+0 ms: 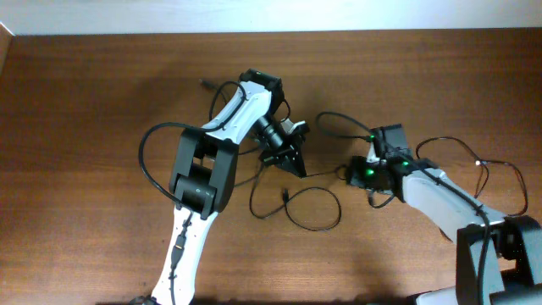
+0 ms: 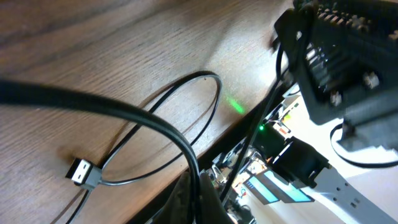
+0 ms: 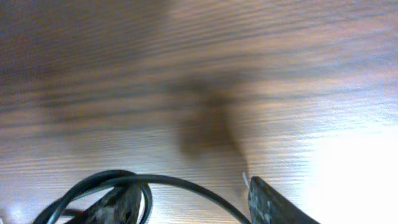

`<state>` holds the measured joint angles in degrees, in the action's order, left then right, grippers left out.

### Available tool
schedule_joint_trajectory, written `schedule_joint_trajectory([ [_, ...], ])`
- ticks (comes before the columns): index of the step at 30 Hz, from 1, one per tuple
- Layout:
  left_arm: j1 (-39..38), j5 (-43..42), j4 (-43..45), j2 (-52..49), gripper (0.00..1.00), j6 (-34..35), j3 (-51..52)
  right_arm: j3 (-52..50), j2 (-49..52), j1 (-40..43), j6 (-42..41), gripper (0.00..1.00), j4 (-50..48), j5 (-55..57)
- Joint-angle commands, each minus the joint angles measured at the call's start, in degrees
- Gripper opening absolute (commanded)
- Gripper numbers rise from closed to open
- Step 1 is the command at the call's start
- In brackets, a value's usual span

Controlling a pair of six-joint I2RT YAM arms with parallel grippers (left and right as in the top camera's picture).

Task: Untangle cables

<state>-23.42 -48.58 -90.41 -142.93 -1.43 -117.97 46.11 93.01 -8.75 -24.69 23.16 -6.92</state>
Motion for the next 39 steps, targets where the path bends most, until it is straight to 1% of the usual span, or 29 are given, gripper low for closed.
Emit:
schedule_joint_trajectory([
  [1,3.3,4.0,-0.9,1.2,0.0,0.1,-0.2,2.7,-0.8,8.0,3.9,0.54,5.8,10.7],
  [3,4.9,5.7,-1.0,1.2,0.0,0.1,-0.2,3.8,-0.8,11.1,4.9,0.54,8.6,12.1],
  [5,6.6,11.0,-1.4,1.2,0.0,0.1,-0.2,3.8,-0.8,11.8,5.0,0.54,9.4,15.1],
  [6,6.9,11.4,-1.7,1.2,0.0,0.1,-0.2,3.8,-0.8,11.8,5.1,0.54,9.2,13.3],
  [7,7.0,11.3,-1.8,1.2,0.0,-0.2,-0.2,3.8,-0.8,11.8,8.3,0.54,8.5,8.2],
  [8,6.8,11.3,-1.8,1.2,0.0,-0.3,-0.2,3.8,-0.8,11.8,13.7,0.55,6.3,-1.7],
  [9,6.6,11.3,-1.8,1.2,0.0,-0.4,-0.2,3.8,-0.8,11.8,16.9,0.55,5.0,-8.4],
  [10,6.2,11.3,-1.9,1.2,0.0,-1.1,-0.2,3.8,-0.8,11.9,21.5,0.55,4.3,-19.4],
  [11,5.9,11.3,-1.9,1.2,0.0,-1.2,-0.2,3.8,-0.8,11.9,23.3,0.55,4.5,-24.7],
  [12,5.6,10.7,-2.1,1.2,0.02,-1.2,-0.2,3.8,-0.8,11.9,24.9,0.54,4.8,-28.9],
  [13,5.3,10.5,-2.9,1.2,0.1,-1.2,-1.4,3.8,-0.8,11.9,26.0,0.54,4.9,-33.8],
  [14,5.2,10.6,-4.5,1.2,0.17,-1.7,-4.2,3.9,-0.8,11.9,26.0,0.54,4.9,-36.5],
  [15,5.2,10.5,-5.8,1.2,0.19,-1.9,-6.9,3.9,-0.8,11.9,25.9,0.54,5.0,-38.7],
  [16,5.1,10.4,-6.4,1.4,0.23,-1.7,-12.6,4.2,-0.8,11.9,25.9,0.54,5.4,-42.1],
  [18,4.8,10.5,-6.4,1.6,0.27,0.5,-19.3,5.0,-0.8,11.9,25.9,0.54,6.8,-43.4],
  [19,4.4,10.5,-6.1,1.6,0.29,2.4,-24.6,5.6,-0.8,11.9,25.9,0.55,8.4,-43.5],
  [20,4.2,11.0,-5.6,1.6,0.32,3.8,-27.3,5.9,-0.8,11.9,26.0,0.55,9.5,-43.5],
  [22,4.2,18.5,-4.0,1.6,0.37,11.4,-30.0,6.0,-0.8,11.9,25.7,0.55,9.9,-43.5],
  [23,4.1,22.8,-3.5,1.6,0.38,16.2,-30.0,6.0,-0.8,11.9,25.7,0.55,9.9,-43.5],
  [24,3.9,24.8,-3.1,1.3,0.37,18.4,-30.0,6.0,-0.8,11.9,25.8,0.55,10.0,-43.4],
  [25,3.2,26.6,-1.5,0.8,0.31,21.4,-30.0,6.0,-0.8,11.9,25.7,0.56,9.9,-42.6],
  [26,2.4,26.6,0.3,0.4,0.27,22.5,-30.0,6.0,-0.8,11.9,25.7,0.58,9.9,-40.9],
  [28,0.6,26.6,4.0,0.1,0.25,22.7,-30.0,6.0,-0.8,11.9,24.9,0.58,10.2,-36.9],
  [29,-0.5,26.9,6.6,0.1,0.25,22.7,-30.0,6.0,-0.8,11.9,22.0,0.58,10.1,-33.5],
  [30,-1.4,28.9,8.9,0.1,0.25,22.8,-30.0,6.0,-0.8,11.9,21.0,0.58,9.8,-32.9],
  [31,-2.7,33.9,10.8,0.1,0.27,25.5,-30.0,6.0,-0.8,11.9,21.0,0.58,9.6,-32.9],
  [32,-3.7,37.0,11.1,0.1,0.26,28.2,-30.0,6.0,-0.8,11.9,21.0,0.58,9.4,-32.9],
  [34,-5.6,41.4,12.1,-0.2,0.24,28.4,-30.0,6.0,-0.8,11.9,21.0,0.58,9.6,-32.5],
  [39,-5.9,42.4,13.0,-1.1,0.25,29.3,-30.0,6.0,-0.8,11.9,18.2,0.58,9.8,-30.1],
])
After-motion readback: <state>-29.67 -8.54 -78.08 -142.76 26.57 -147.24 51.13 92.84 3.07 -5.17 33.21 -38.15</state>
